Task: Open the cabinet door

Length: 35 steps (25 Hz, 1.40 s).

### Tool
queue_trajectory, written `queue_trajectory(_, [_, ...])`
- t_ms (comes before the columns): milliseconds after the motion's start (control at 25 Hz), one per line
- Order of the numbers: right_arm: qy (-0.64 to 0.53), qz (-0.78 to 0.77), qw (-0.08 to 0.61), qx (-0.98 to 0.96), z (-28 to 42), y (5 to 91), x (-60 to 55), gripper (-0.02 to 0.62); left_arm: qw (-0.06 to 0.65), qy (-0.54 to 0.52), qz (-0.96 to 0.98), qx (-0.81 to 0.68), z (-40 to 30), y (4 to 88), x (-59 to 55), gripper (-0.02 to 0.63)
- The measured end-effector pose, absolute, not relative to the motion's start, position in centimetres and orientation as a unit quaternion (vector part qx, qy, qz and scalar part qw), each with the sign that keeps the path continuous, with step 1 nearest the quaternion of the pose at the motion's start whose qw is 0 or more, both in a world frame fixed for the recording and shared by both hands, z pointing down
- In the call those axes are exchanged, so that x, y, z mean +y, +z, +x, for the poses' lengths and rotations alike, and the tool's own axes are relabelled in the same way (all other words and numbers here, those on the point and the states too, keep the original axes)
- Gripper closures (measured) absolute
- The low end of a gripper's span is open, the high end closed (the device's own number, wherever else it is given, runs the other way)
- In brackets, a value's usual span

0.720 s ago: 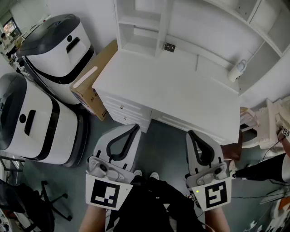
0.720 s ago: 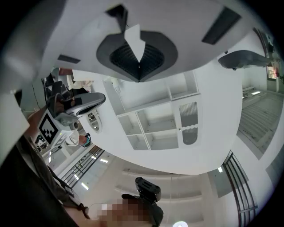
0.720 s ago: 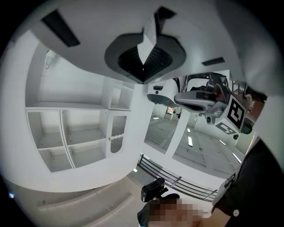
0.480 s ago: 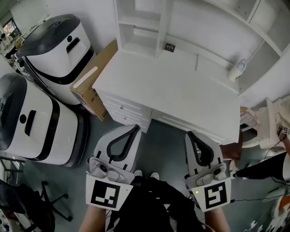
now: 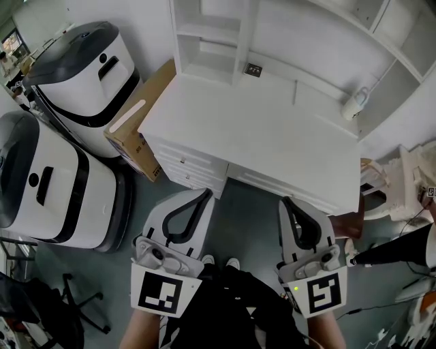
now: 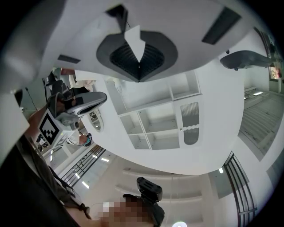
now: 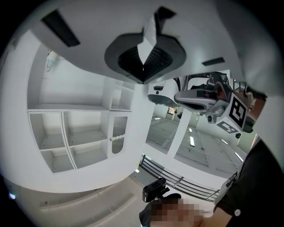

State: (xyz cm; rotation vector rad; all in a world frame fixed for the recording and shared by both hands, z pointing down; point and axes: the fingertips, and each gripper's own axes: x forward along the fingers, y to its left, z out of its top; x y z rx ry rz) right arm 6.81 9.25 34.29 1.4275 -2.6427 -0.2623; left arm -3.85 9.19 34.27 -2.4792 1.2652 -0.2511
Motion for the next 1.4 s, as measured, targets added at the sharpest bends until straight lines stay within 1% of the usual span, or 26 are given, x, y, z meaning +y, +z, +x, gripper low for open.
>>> queue_trajectory(1160, [-0.109,0.511,0.064,-0.85,4.8,33.6,10.2,0.592,0.196,-0.064,-0.888,0.411,-5.7,33.4,9.4,0.609])
queue_trajectory(1400, [-0.11,0.516,0.061,-0.847,4.4,33.8,10.3,0.592,0.19,-0.058,-0.891,0.409,-6.0,33.9,9.6,0.609])
